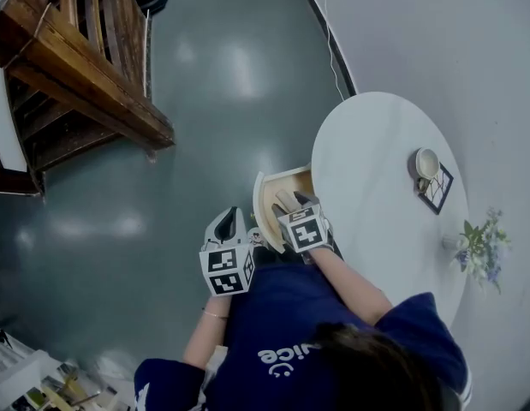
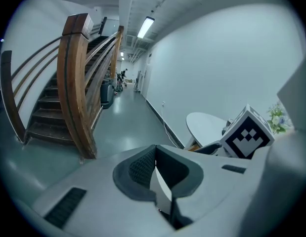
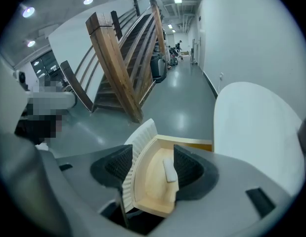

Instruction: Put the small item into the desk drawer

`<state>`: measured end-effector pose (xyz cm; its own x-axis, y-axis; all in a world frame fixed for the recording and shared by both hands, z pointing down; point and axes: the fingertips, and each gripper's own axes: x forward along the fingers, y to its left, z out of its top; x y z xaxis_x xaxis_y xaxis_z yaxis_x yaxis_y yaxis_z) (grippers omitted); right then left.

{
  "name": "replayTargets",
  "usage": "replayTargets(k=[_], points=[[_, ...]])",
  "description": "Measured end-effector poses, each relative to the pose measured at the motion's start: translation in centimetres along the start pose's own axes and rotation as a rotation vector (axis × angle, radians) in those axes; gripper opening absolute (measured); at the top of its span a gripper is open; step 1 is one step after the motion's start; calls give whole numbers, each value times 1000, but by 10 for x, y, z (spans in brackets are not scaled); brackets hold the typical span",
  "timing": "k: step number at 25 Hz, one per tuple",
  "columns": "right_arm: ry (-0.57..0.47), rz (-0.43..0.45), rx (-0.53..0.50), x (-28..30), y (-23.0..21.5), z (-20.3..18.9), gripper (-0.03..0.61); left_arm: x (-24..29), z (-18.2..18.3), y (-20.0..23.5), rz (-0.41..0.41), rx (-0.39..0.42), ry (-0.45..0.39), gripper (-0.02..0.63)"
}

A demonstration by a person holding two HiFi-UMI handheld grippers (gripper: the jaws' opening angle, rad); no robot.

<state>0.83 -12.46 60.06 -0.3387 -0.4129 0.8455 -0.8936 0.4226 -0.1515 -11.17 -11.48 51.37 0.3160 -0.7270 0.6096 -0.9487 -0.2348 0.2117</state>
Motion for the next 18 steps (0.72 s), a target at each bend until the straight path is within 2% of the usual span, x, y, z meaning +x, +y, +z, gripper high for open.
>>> replayTargets(k=[13, 18], points=[[-206, -48, 65, -59, -11, 37, 267, 7, 18, -12, -49, 13, -37, 5], [-273, -73, 66, -80, -15, 47, 267, 5, 28, -22, -65, 46, -62, 5]])
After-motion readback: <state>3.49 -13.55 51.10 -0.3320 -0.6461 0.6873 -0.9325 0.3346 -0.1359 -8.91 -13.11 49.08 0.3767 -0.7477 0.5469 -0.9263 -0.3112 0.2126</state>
